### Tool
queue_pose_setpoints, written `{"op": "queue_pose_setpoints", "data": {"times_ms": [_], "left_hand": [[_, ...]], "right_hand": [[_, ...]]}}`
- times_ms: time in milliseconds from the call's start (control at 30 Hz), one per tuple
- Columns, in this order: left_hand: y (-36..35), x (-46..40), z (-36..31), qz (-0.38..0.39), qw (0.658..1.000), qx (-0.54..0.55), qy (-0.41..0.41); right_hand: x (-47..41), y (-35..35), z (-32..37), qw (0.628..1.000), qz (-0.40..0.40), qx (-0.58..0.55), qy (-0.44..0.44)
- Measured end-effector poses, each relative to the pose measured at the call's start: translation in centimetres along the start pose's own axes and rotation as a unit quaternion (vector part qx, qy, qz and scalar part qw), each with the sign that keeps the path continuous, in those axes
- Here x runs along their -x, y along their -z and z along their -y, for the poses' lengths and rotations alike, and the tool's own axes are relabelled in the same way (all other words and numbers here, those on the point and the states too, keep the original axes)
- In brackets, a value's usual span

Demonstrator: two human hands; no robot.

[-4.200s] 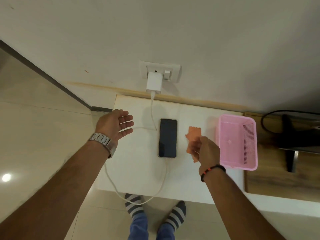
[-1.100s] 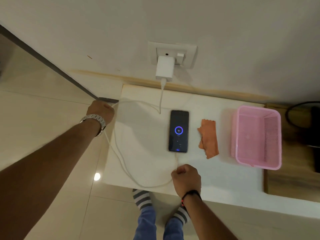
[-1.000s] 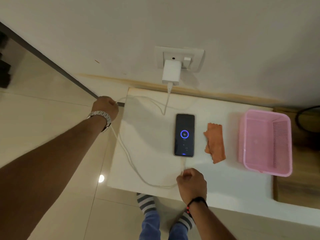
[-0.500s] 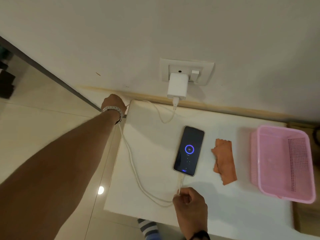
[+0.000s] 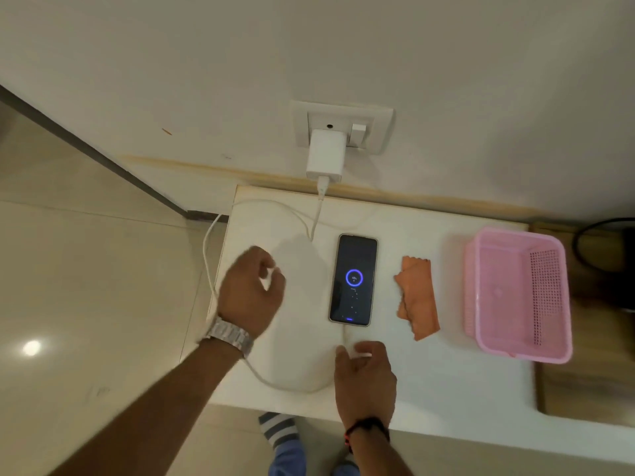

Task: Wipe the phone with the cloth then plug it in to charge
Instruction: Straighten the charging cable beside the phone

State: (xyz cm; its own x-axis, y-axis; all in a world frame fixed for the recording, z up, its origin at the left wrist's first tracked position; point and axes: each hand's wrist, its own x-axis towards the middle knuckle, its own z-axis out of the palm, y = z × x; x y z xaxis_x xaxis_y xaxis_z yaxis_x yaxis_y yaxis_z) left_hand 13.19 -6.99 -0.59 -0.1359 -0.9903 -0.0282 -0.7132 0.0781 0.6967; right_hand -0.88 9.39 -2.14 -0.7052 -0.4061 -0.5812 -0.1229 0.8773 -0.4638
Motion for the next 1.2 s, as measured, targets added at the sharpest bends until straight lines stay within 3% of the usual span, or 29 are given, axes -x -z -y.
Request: {"op": "queue_pose_setpoints", "data": {"times_ms": [100,167,267,533,667,733,800,900,967,1100,1200], "left_hand": [[-3.4,3.1,-1.7,0.156,0.982,0.069,0.081],[-4.9,3.9,-2.2,0.201,0.969,0.085,0.120],[-6.0,3.7,-2.8,0.223,0.962,0.087,0.130],[-4.7,1.5,-2.1,0.190,0.966,0.051,0.168],[-0.7,-2.9,1.2,-0.017,0.992,-0.024,0.125],[1.5,-6.6,3.4,-0.082,0.981,-0.130,0.117],[3.2,-10.4,5.3,-0.026,0.954,-0.250,0.162],[4.1,-14.8,6.8,0.107,0.957,-0.189,0.192],[4.1,-16.7,6.9,0.116,0.965,-0.165,0.169],[3.3,-18.8,6.2,0.055,0.970,-0.150,0.182],[3.5,-18.6,6.0,0.141,0.954,-0.150,0.219]], "right_hand": [[-1.6,1.0,0.8,0.996,-0.057,-0.007,0.061],[-3.4,1.6,1.8,0.992,-0.055,-0.037,0.107],[-5.9,2.0,3.3,0.991,0.011,-0.046,0.127],[-7.5,0.4,5.9,0.983,0.069,-0.007,0.171],[-6.6,0.9,4.9,0.987,0.002,-0.030,0.158],[-5.7,1.5,3.4,0.988,-0.032,-0.004,0.153],[-4.4,1.4,1.8,0.990,-0.002,0.038,0.135],[-2.1,0.6,0.5,0.989,0.049,0.086,0.113],[-1.0,-0.1,0.5,0.988,0.055,0.087,0.117],[-0.5,-1.2,0.8,0.987,0.042,0.103,0.114],[-1.0,-1.2,0.9,0.988,0.041,0.100,0.108]]}}
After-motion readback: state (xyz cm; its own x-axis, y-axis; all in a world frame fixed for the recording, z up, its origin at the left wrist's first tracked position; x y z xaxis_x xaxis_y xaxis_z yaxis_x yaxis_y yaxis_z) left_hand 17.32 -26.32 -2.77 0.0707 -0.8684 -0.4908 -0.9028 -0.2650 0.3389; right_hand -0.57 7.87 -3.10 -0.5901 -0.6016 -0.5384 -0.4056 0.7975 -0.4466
